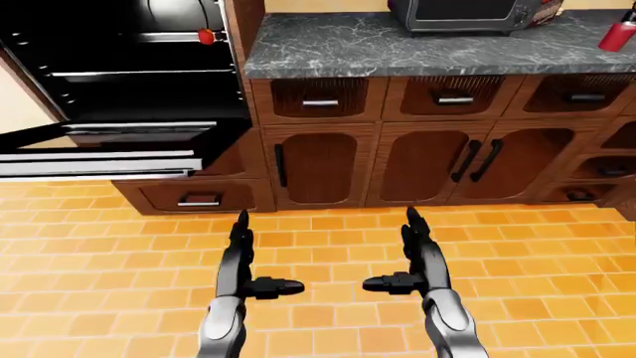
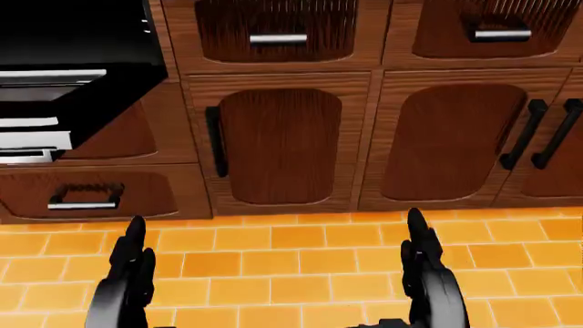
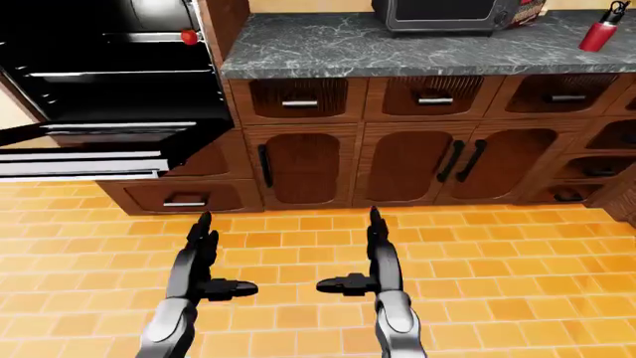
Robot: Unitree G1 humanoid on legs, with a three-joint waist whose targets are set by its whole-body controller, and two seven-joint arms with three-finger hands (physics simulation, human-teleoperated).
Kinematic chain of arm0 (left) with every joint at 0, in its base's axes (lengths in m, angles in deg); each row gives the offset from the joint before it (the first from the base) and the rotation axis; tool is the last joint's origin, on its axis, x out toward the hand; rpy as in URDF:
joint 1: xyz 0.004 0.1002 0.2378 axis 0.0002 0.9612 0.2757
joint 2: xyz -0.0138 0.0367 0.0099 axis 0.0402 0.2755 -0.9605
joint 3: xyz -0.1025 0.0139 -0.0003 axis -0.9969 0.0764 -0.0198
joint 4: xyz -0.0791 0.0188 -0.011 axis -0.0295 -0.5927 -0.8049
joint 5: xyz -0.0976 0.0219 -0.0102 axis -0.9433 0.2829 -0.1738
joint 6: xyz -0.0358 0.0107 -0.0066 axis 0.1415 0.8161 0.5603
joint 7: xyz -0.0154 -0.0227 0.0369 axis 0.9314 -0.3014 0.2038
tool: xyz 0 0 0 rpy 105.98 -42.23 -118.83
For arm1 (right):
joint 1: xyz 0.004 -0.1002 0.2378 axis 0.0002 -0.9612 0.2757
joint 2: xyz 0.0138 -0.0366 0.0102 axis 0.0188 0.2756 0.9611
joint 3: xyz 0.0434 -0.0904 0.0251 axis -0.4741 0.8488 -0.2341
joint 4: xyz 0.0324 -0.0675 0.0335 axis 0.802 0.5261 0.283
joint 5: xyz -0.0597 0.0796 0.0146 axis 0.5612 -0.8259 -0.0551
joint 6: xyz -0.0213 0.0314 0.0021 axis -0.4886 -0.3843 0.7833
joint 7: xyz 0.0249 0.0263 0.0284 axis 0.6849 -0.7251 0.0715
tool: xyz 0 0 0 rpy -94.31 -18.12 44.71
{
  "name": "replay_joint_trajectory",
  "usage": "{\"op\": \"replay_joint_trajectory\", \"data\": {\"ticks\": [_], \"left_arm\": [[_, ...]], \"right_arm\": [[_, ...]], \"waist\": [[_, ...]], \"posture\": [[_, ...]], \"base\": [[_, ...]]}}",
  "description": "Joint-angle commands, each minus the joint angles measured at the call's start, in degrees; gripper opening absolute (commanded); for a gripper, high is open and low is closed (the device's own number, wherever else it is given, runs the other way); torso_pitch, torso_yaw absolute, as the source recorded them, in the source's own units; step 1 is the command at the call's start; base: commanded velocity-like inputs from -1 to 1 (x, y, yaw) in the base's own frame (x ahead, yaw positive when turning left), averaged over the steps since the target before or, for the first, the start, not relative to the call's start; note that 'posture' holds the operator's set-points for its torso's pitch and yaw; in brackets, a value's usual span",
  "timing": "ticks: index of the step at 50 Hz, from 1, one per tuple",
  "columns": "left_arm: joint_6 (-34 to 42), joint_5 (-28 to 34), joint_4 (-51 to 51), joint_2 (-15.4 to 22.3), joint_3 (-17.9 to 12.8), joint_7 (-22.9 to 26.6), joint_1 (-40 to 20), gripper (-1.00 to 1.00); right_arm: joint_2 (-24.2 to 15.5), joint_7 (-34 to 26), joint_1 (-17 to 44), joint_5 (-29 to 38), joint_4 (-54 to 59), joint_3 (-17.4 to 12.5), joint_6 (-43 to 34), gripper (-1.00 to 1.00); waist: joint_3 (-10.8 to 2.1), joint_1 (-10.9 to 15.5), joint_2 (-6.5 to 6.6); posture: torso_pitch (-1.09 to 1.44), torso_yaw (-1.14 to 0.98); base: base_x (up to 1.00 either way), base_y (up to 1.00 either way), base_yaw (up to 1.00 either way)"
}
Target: Close the oven door.
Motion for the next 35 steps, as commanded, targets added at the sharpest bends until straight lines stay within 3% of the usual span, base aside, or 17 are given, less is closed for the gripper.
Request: {"op": "replay_joint_trajectory", "data": {"ticks": [1, 3, 4, 5, 7, 8, 18, 29, 32, 35], "left_arm": [[2.86, -2.65, 8.85, 0.15, -1.03, 0.10, -2.40, 1.00], [4.55, -3.28, 11.06, 0.31, -1.28, -0.22, -3.03, 1.00], [4.72, -3.51, 11.21, 0.36, -1.39, -0.28, -3.25, 1.00], [4.82, -3.71, 11.71, 0.47, -1.47, -0.23, -3.48, 1.00], [7.23, -4.66, 13.46, 0.81, -2.10, -0.31, -4.22, 1.00], [8.66, -4.85, 15.32, 0.87, -2.10, -0.51, -4.22, 1.00], [16.99, -8.97, 22.98, 2.26, -5.22, -2.90, -8.70, 1.00], [29.46, -20.72, 34.48, 5.92, -11.04, -10.53, -17.04, 1.00], [31.18, -22.85, 35.99, 7.07, -11.48, -12.42, -17.77, 1.00], [33.10, -26.08, 35.26, 9.70, -13.86, -15.29, -22.48, 1.00]], "right_arm": [[-0.93, -0.13, 1.69, -0.25, -10.47, -0.53, -1.06, 1.00], [-1.14, -0.90, 1.71, -0.60, -12.69, -1.14, -2.57, 1.00], [-1.27, -1.00, 1.93, -0.61, -12.88, -1.52, -3.08, 1.00], [-1.41, -1.13, 2.13, -0.81, -14.19, -1.90, -4.34, 1.00], [-1.66, -1.65, 1.78, -0.62, -16.30, -2.16, -5.77, 1.00], [-1.75, -1.85, 1.84, -0.53, -17.06, -2.37, -6.38, 1.00], [-3.78, -4.53, 3.75, 2.64, -28.77, -5.32, -15.81, 1.00], [-7.36, -7.92, 10.43, 5.80, -45.82, -9.73, -32.14, 1.00], [-7.45, -8.43, 10.93, 5.65, -46.55, -10.19, -32.87, 1.00], [-9.77, -9.45, 14.62, 4.50, -50.70, -13.00, -39.24, 1.00]], "waist": [[-0.05, -0.12, -0.45], [-3.78, 0.39, -0.08], [-2.03, 0.33, -0.19], [-1.30, 0.34, -0.46], [-3.91, 0.42, -0.54], [-4.27, 0.45, -0.55], [-5.07, 0.56, -0.33], [-5.16, 0.51, -0.28], [-4.79, 0.43, -0.15], [-4.66, 0.39, -0.13]], "posture": [[0.00, 0.00], [0.00, 0.00], [0.00, 0.00], [0.00, 0.00], [0.00, 0.00], [0.00, 0.00], [0.00, 0.00], [0.00, 0.00], [0.00, 0.00], [0.00, 0.00]], "base": [[0.00, 0.00, 0.00], [0.00, 0.00, 0.00], [0.00, 0.00, 0.00], [0.00, 0.00, 0.00], [0.00, 0.00, 0.00], [0.00, 0.00, 0.00], [0.00, 0.00, 0.00], [0.00, 0.00, 0.00], [0.00, 0.00, 0.00], [0.00, 0.00, 0.00]]}}
